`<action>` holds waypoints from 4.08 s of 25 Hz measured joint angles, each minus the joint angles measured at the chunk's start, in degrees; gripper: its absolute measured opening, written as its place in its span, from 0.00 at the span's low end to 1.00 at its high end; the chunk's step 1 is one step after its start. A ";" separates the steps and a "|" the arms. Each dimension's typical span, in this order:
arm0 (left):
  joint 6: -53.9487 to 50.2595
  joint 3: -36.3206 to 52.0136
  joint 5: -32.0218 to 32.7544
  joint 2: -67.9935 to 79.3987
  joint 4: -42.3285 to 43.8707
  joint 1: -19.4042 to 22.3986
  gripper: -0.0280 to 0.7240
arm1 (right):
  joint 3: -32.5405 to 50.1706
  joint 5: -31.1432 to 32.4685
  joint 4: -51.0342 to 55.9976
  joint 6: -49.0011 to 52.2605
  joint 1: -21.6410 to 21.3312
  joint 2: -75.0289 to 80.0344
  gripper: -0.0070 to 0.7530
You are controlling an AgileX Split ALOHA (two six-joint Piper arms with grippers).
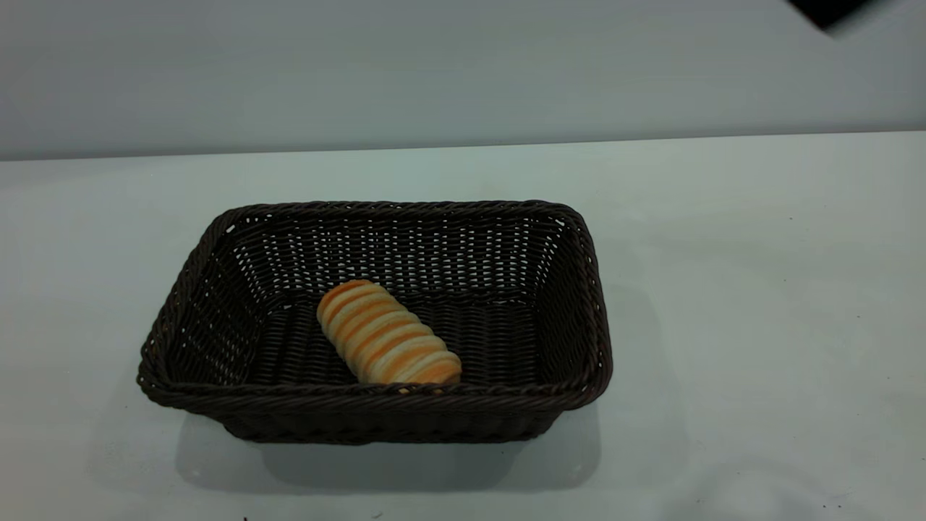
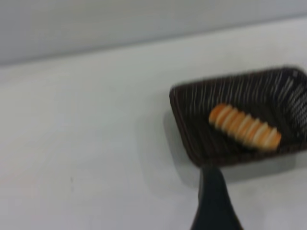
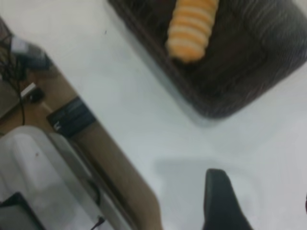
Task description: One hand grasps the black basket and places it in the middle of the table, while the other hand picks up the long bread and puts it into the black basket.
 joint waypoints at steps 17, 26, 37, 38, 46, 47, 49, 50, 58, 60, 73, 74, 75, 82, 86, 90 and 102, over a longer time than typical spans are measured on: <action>-0.37 5.26 2.28 0.00 0.11 0.00 0.74 | 27.11 6.10 -1.50 2.31 0.00 -35.13 0.53; -0.37 5.26 2.53 0.00 0.11 0.00 0.74 | 29.40 8.05 -5.23 5.75 0.00 -47.68 0.51; -0.62 7.98 2.58 -2.45 1.17 0.00 0.74 | 29.91 8.13 -7.76 7.11 0.00 -49.67 0.44; -0.68 9.17 2.58 -3.88 1.56 0.00 0.74 | 29.96 8.13 -7.76 7.17 0.00 -49.67 0.44; -2.19 18.48 2.52 -17.09 7.13 0.00 0.74 | 29.98 8.13 -7.76 7.31 0.00 -49.67 0.44; -2.71 19.51 2.52 -18.25 7.60 0.00 0.74 | 29.98 8.13 -7.76 7.31 0.00 -49.67 0.44; -3.34 21.18 2.52 -19.02 8.01 0.00 0.74 | 29.98 8.13 -7.76 7.39 0.00 -49.71 0.44; -3.64 21.97 2.36 -19.02 8.01 0.00 0.74 | 29.98 8.13 -7.76 7.45 0.00 -49.78 0.44; -4.79 23.45 1.69 -19.02 8.40 0.00 0.74 | 29.98 8.13 -9.03 9.87 0.00 -52.03 0.42; -4.87 23.45 1.69 -19.02 8.40 0.00 0.73 | 29.98 8.13 -10.60 11.77 0.00 -53.50 0.42; -4.87 23.45 1.69 -19.02 8.44 0.00 0.65 | 30.17 8.61 -14.67 18.67 0.00 -57.73 0.39; -4.87 23.45 1.69 -19.02 8.44 0.00 0.65 | 30.17 8.61 -14.90 19.36 0.00 -57.73 0.38; -4.87 23.45 1.69 -19.02 8.44 0.00 0.65 | 30.17 8.61 -15.35 20.10 0.00 -57.73 0.38; -4.87 23.45 1.69 -19.02 8.44 0.00 0.65 | 30.17 8.81 -17.10 24.36 0.00 -57.73 0.33; -4.91 23.45 1.69 -19.02 8.39 0.00 0.65 | 30.17 8.81 -17.15 24.36 0.00 -57.73 0.33; -4.91 23.45 1.69 -19.02 8.39 0.00 0.65 | 30.17 8.86 -17.15 24.37 0.00 -57.73 0.33; -4.91 23.45 1.69 -19.02 8.28 1.58 0.65 | 30.17 8.86 -17.09 24.54 -5.28 -57.73 0.33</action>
